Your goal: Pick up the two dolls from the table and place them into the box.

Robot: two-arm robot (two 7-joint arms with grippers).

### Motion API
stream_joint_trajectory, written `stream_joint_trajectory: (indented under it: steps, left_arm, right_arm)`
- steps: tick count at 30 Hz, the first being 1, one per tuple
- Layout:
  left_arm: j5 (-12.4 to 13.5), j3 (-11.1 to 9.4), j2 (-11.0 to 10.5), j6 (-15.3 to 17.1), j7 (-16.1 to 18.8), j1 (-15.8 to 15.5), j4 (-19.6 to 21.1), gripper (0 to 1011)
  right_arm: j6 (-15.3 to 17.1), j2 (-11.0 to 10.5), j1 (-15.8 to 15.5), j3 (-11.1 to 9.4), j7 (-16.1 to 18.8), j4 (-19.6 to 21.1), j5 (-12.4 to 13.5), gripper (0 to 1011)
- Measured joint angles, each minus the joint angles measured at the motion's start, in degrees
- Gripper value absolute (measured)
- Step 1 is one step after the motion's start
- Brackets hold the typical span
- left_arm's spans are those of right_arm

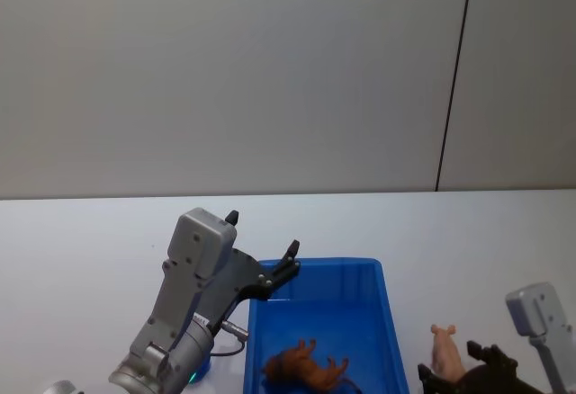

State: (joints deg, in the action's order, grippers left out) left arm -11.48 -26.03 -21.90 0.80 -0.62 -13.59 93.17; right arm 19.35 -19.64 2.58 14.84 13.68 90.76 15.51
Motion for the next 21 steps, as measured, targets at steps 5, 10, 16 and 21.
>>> stream_joint_trajectory:
  steps: [5, 10, 16, 21]
  left_arm:
    - [0.0, 0.0, 0.0, 0.0, 0.0, 0.0, 0.0, 1003]
    - [0.0, 0.0, 0.0, 0.0, 0.0, 0.0, 0.0, 1003]
    - [0.0, 0.0, 0.0, 0.0, 0.0, 0.0, 0.0, 1003]
    - [0.0, 0.0, 0.0, 0.0, 0.0, 0.0, 0.0, 1003]
  right_arm:
    - [0.54, 0.73, 0.53, 0.47, 0.3, -1.66, 0.0, 869]
    - [0.75, 1.3, 0.99, 0.74, 0.32, -2.83, 0.0, 746]
    - [0.63, 1.74, 1.33, 0.94, -0.07, -3.56, -0.06, 510]
    - [-0.22, 1.84, 1.34, 1.0, -1.04, -3.55, -0.66, 391]
